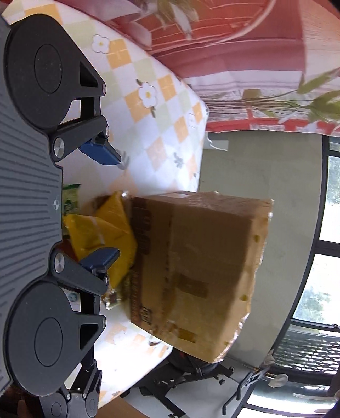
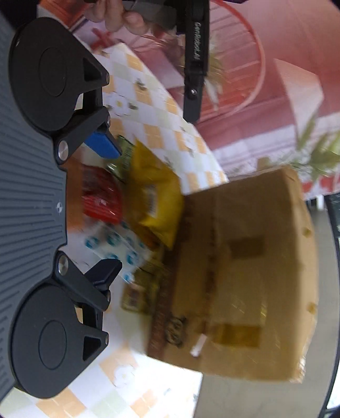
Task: Organize snacks
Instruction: 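Grasp the red wrapped snack with the right tool while the left tool lowers to the green pastry pack, then grasp the green pastry pack with the left tool while the right tool lifts the red snack, then carry the green pack and red snack into the lined box and open both tools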
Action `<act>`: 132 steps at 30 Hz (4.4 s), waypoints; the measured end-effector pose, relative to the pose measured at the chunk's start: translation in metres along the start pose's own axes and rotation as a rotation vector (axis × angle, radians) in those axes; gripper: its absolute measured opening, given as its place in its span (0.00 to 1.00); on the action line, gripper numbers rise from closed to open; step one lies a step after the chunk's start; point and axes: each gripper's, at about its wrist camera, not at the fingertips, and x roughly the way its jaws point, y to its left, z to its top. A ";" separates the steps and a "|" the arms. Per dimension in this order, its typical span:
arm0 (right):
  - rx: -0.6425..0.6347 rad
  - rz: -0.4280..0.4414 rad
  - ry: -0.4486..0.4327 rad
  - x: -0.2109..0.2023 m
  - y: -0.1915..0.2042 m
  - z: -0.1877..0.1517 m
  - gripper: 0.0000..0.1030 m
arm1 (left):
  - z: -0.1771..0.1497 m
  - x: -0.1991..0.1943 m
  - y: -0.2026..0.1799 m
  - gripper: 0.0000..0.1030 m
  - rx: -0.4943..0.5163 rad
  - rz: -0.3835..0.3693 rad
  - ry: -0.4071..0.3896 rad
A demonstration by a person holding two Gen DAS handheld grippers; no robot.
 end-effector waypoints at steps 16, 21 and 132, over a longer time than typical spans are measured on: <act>-0.020 0.028 0.161 0.053 0.002 0.000 0.52 | -0.017 0.008 0.006 0.68 -0.033 -0.006 0.029; 0.014 -0.003 0.201 0.071 -0.003 0.002 0.53 | -0.023 0.013 0.009 0.68 -0.042 -0.002 0.048; -0.073 -0.100 -0.497 -0.087 -0.071 0.137 0.21 | 0.148 0.006 -0.068 0.55 0.162 -0.083 -0.276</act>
